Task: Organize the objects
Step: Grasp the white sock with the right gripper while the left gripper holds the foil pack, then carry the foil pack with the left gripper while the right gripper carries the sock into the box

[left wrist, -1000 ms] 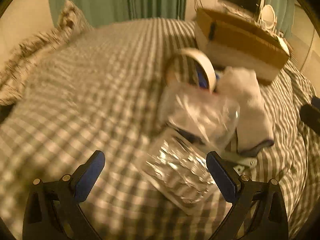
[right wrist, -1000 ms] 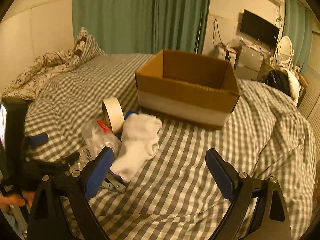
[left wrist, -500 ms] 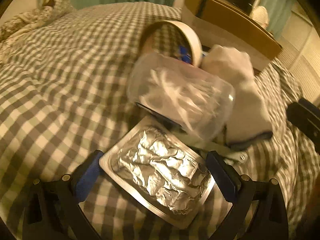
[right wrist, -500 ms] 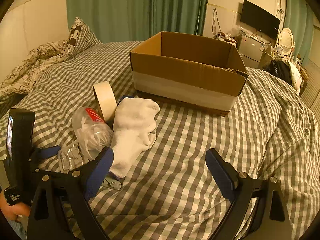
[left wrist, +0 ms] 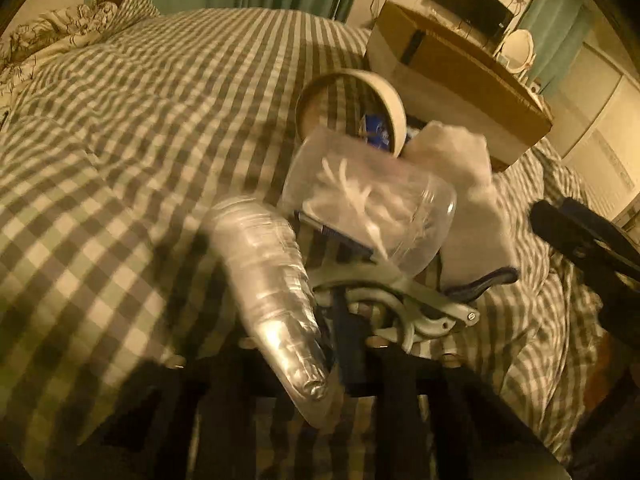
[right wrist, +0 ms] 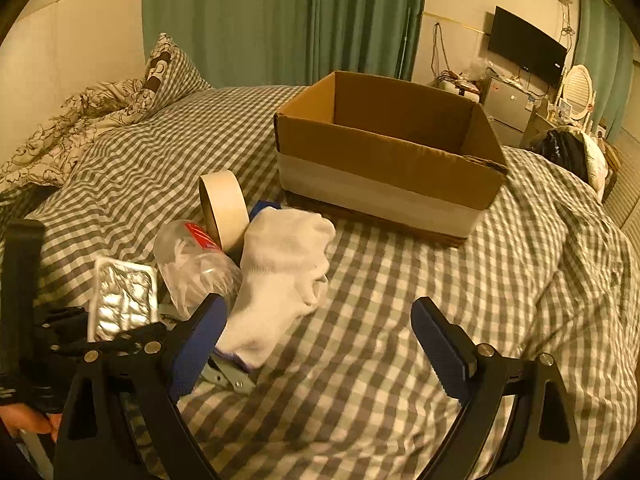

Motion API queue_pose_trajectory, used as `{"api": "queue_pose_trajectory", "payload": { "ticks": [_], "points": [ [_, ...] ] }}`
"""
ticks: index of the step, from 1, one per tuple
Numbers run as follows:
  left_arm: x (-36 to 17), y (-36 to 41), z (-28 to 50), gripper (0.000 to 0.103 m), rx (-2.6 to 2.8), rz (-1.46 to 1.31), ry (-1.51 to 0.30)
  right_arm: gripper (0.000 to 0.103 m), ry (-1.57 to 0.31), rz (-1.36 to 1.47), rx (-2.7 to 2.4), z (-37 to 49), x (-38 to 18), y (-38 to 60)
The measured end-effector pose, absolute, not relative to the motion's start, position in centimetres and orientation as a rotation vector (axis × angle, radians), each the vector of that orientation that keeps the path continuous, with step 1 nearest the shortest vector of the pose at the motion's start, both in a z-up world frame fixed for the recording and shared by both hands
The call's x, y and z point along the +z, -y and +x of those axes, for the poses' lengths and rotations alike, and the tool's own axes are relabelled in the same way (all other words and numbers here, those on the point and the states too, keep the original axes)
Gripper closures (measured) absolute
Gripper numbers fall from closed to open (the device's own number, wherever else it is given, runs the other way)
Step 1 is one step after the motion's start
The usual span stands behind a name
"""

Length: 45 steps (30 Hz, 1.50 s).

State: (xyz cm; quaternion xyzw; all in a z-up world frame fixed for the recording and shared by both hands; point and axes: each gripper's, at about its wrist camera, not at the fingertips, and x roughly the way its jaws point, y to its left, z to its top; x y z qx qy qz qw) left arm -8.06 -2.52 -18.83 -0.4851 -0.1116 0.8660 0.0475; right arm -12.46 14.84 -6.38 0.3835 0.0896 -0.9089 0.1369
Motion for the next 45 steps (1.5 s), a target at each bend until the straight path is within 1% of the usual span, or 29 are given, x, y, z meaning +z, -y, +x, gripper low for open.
{"api": "queue_pose_trajectory", "payload": {
  "ticks": [3, 8, 11, 12, 14, 15, 17, 19, 26, 33, 36, 40, 45],
  "points": [
    [-17.7, 2.5, -7.8, 0.087, 2.673, -1.432, 0.294, 0.010, -0.259, 1.128, -2.623, -14.0, -6.8, -14.2],
    [-16.8, 3.3, -7.5, 0.095, 2.696, -1.383, 0.279, 0.010, -0.208, 1.214, -2.569, -17.2, -8.6, -12.9],
    [-16.1, 3.8, -8.0, 0.095, 2.702, -1.370, 0.278, 0.010, -0.165, 1.254, -2.546, -18.2, -9.8, -12.8],
    [-16.3, 4.0, -7.5, 0.095, 2.705, -1.367, 0.275, 0.012, -0.149, 1.267, -2.540, -18.5, -10.1, -12.8],
    [-15.8, 4.1, -8.6, 0.095, 2.706, -1.362, 0.273, 0.038, -0.113, 1.297, -2.481, -18.8, -10.9, -12.8],
    [-15.5, 4.0, -8.8, 0.095, 2.712, -1.359, 0.268, 0.043, -0.090, 1.300, -2.455, -18.8, -11.1, -12.8],
    [-15.0, 4.0, -8.5, 0.095, 2.732, -1.352, 0.260, 0.056, -0.111, 1.285, -2.446, -18.4, -11.0, -12.5],
    [-14.2, 4.1, -8.2, 0.095, 2.754, -1.337, 0.247, 0.061, -0.125, 1.248, -2.448, -17.7, -10.3, -12.6],
    [-10.1, 3.3, -7.6, 0.095, 2.809, -1.232, 0.209, 0.064, -0.094, 1.124, -2.484, -14.6, -5.7, -15.2],
    [-4.6, -0.1, -8.4, 0.095, 2.763, -1.093, 0.178, 0.064, -0.122, 0.965, -2.583, -12.1, 0.9, -18.7],
    [-2.0, -2.4, -9.8, 0.095, 2.753, -1.026, 0.103, 0.064, -0.133, 0.896, -2.621, -12.0, 3.9, -19.7],
    [0.3, -5.0, -12.5, 0.095, 2.707, -0.982, 0.086, 0.064, -0.143, 0.816, -2.668, -12.7, 7.2, -21.6],
    [2.3, -8.2, -17.1, 0.095, 2.686, -0.951, 0.052, 0.064, -0.133, 0.729, -2.728, -15.8, 10.7, -23.5]
  ]
}}
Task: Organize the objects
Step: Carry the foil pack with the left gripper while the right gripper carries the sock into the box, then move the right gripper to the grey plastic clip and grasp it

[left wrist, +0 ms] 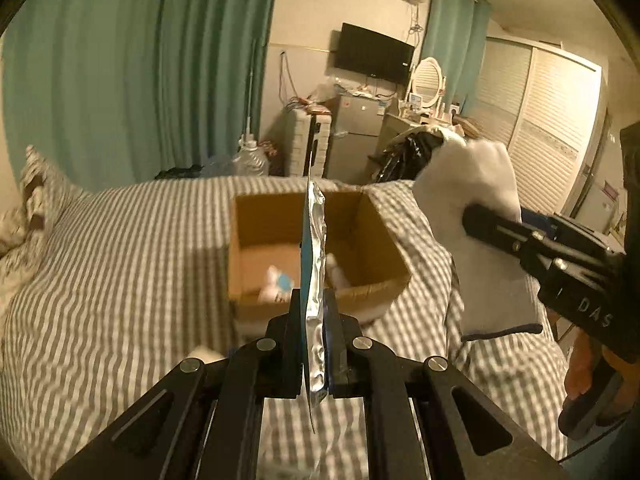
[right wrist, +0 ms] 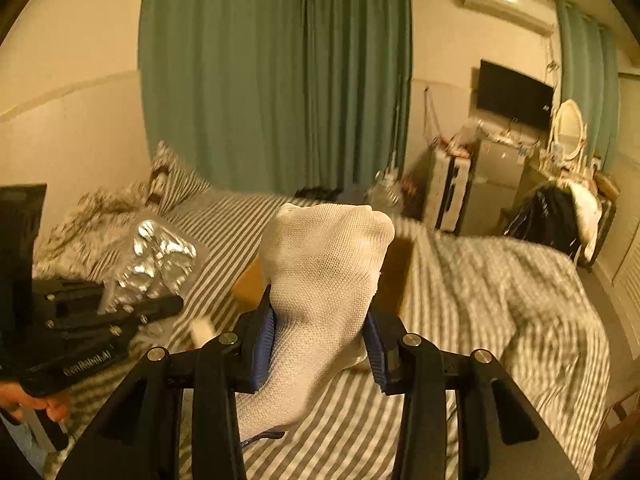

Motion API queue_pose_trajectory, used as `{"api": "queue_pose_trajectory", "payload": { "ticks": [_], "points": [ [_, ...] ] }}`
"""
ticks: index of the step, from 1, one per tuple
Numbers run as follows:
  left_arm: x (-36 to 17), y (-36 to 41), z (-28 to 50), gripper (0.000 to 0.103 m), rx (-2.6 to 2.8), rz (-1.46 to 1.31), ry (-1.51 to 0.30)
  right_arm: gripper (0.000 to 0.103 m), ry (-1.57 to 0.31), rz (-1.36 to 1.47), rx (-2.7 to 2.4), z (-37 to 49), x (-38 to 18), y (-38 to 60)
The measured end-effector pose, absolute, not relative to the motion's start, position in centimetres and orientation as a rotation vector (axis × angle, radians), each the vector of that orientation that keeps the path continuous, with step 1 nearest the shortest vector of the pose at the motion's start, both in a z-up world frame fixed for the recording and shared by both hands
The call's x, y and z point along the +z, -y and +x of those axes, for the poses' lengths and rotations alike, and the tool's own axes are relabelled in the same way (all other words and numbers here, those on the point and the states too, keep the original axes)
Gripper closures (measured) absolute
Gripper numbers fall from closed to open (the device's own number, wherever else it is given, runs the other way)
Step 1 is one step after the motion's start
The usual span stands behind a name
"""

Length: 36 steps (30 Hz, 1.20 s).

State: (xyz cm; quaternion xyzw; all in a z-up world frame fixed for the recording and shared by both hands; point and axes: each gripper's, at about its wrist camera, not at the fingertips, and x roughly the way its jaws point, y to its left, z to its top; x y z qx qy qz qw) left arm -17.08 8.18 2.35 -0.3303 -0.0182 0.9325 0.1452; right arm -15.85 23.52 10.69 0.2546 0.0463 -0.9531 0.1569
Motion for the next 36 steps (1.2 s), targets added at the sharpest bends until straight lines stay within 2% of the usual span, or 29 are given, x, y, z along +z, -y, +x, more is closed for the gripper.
{"api": "queue_pose_trajectory", "payload": {
  "ticks": [9, 19, 22, 24, 25, 26, 28, 36],
  "points": [
    [1.5, -11.5, -25.8, 0.095, 2.693, -0.975, -0.011, 0.064, -0.088, 0.733, -2.745, -24.9, 11.6, -24.9],
    [-5.5, -13.1, -31.4, 0.093, 2.647, -1.149, -0.070, 0.061, -0.085, 0.911, -2.726, -31.6, 3.4, -24.7],
    [-6.8, -13.0, -31.8, 0.080, 2.640, -1.190, -0.092, 0.059, -0.060, 0.940, -2.732, -32.2, 2.6, -25.3],
    [-6.9, -12.9, -31.9, 0.043, 2.651, -1.209, -0.096, 0.054, -0.029, 0.944, -2.737, -32.3, 2.6, -25.9],
    [-6.7, -12.4, -31.5, 0.036, 2.669, -1.200, -0.089, 0.049, -0.015, 0.932, -2.749, -32.1, 2.9, -26.3],
    [-6.4, -12.1, -31.2, 0.031, 2.684, -1.184, -0.080, 0.040, -0.006, 0.914, -2.758, -31.7, 3.3, -26.5],
    [-5.4, -11.5, -30.4, 0.031, 2.695, -1.169, -0.061, 0.028, 0.012, 0.878, -2.777, -30.9, 4.1, -26.9],
    [-0.1, -7.5, -26.0, 0.008, 2.795, -1.070, -0.049, 0.025, -0.043, 0.767, -2.851, -24.8, 9.1, -27.0]
  ]
}}
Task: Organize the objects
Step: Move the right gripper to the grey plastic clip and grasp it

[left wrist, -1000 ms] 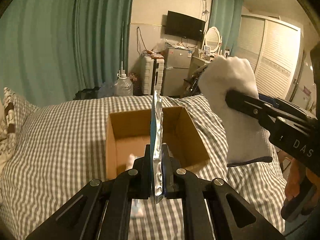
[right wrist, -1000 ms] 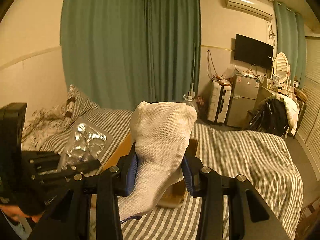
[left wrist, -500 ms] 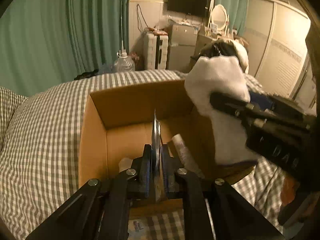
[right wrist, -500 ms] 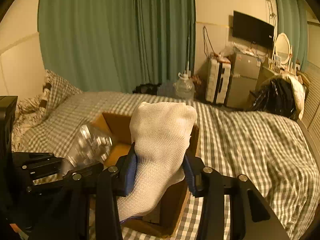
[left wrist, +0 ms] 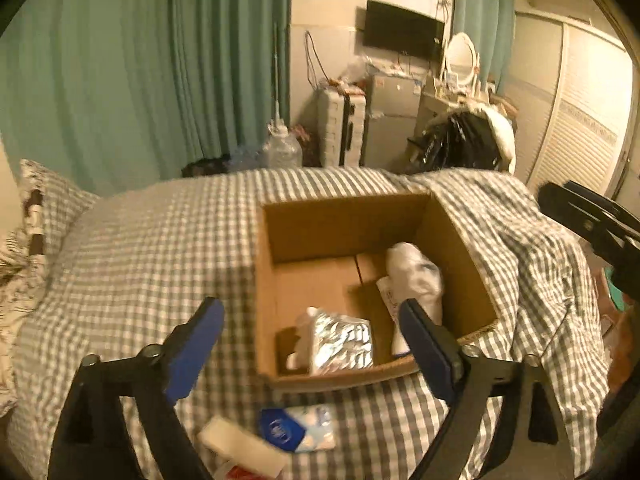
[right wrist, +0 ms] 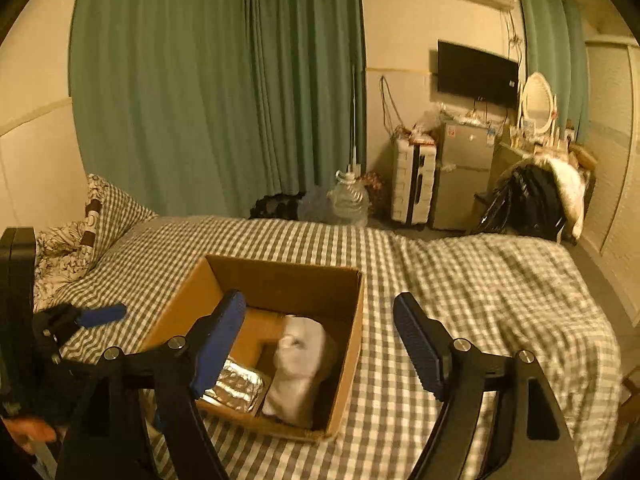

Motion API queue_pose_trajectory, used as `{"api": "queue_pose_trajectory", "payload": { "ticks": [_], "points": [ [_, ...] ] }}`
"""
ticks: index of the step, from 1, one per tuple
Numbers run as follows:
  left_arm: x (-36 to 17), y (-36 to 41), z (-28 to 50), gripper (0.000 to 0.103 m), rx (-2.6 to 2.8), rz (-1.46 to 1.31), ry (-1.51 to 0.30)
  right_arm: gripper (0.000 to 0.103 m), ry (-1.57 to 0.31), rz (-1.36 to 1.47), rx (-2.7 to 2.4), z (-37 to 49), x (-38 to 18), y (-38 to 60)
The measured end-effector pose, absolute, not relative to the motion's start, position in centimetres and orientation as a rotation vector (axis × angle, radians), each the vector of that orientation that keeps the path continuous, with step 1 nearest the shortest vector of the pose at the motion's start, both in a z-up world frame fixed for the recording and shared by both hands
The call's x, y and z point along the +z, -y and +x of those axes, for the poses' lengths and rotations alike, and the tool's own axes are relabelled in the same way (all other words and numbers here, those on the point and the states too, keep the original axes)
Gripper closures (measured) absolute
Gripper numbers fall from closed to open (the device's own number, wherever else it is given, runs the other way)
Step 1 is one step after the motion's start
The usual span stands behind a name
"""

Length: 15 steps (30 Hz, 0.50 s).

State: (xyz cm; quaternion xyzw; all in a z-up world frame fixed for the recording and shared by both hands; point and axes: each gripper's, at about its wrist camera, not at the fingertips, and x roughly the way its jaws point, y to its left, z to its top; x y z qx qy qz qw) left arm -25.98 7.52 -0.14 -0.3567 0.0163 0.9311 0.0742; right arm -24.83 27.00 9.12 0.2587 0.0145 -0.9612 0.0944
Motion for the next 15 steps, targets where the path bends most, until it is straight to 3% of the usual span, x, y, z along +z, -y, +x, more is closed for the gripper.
{"api": "queue_pose_trajectory", "payload": {
  "ticks": [5, 9, 15],
  "points": [
    [2.9, -4.6, -21.6, 0.000, 2.845, -0.998, -0.037, 0.015, -0.092, 0.680, -2.856, -19.1, 12.4, -25.9],
    [4.1, -1.6, -17.2, 0.000, 2.890, -0.956, -0.035, 0.010, -0.154, 0.652, -2.849, -14.9, 13.5, -24.2],
    [1.5, 1.9, -11.8, 0.000, 2.941, -0.985, 0.003, 0.008, -0.190, 0.685, -2.794, -10.3, 11.1, -20.8]
  ]
}}
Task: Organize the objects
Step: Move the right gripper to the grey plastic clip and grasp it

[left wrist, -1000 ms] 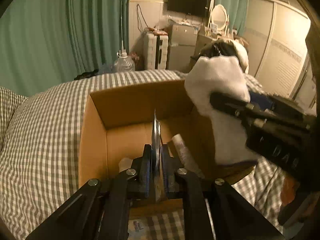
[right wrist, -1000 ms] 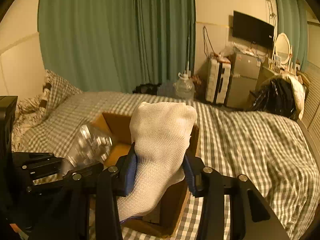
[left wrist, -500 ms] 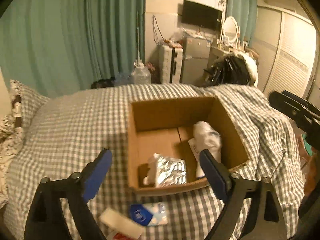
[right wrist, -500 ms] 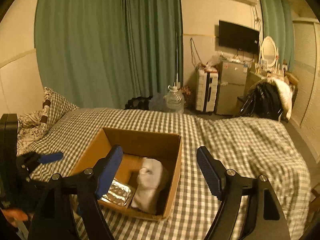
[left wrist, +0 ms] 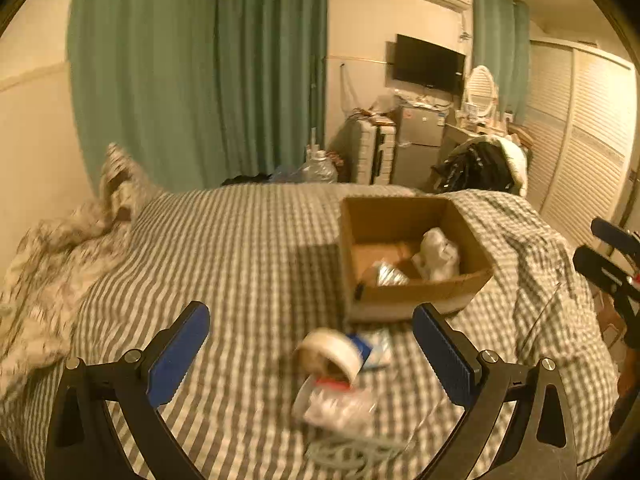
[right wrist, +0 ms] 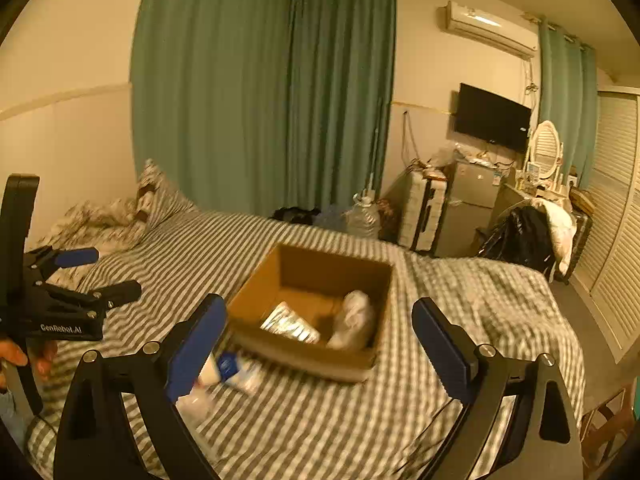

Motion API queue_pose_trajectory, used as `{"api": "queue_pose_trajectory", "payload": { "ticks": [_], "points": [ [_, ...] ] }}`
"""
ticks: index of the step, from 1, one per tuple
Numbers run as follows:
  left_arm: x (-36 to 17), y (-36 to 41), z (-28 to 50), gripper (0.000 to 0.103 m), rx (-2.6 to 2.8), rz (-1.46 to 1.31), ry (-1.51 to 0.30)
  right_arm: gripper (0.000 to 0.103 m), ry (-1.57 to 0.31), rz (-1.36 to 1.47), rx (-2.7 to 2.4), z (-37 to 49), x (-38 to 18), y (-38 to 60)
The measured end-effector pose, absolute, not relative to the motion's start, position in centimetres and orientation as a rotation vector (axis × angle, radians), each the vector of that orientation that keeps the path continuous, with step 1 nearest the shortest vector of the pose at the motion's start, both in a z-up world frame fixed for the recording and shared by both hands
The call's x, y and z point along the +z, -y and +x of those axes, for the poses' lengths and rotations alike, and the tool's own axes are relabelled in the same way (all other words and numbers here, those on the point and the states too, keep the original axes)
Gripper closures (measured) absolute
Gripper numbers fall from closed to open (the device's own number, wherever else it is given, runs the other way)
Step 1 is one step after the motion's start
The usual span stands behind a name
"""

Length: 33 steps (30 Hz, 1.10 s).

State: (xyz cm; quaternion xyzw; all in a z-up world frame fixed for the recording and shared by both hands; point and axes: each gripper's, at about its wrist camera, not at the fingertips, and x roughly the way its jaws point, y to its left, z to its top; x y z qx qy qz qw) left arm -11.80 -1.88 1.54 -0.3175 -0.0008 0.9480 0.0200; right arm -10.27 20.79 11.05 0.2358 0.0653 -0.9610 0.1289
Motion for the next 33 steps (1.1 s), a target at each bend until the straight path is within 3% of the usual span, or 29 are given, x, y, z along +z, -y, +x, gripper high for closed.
{"api": "queue_pose_trajectory", "payload": {
  "ticks": [13, 17, 24, 26, 30, 33],
  "points": [
    [-14.1, 3.3, -8.0, 0.000, 2.908, -1.337, 0.086, 0.008, -0.211, 1.031, -2.571, -10.0, -5.9, -15.3],
    [-15.0, 3.4, -7.9, 0.000, 2.949, -1.344, 0.025, 0.008, -0.232, 1.093, -2.492, -10.7, -9.3, -14.1],
    [-15.5, 4.9, -7.9, 0.000, 2.966, -1.405, 0.091, 0.009, -0.238, 1.183, -2.372, -12.0, -13.0, -11.1],
    [-15.6, 4.7, -8.0, 0.000, 2.969, -1.410, 0.071, 0.016, -0.278, 1.198, -2.350, -11.9, -13.6, -10.3],
    [-15.6, 4.6, -8.1, 0.000, 2.969, -1.416, 0.055, 0.017, -0.349, 1.256, -2.311, -11.6, -14.8, -9.3],
    [-15.6, 4.7, -8.1, 0.000, 2.966, -1.409, 0.065, 0.030, -0.348, 1.250, -2.285, -10.8, -14.7, -9.4]
  ]
}}
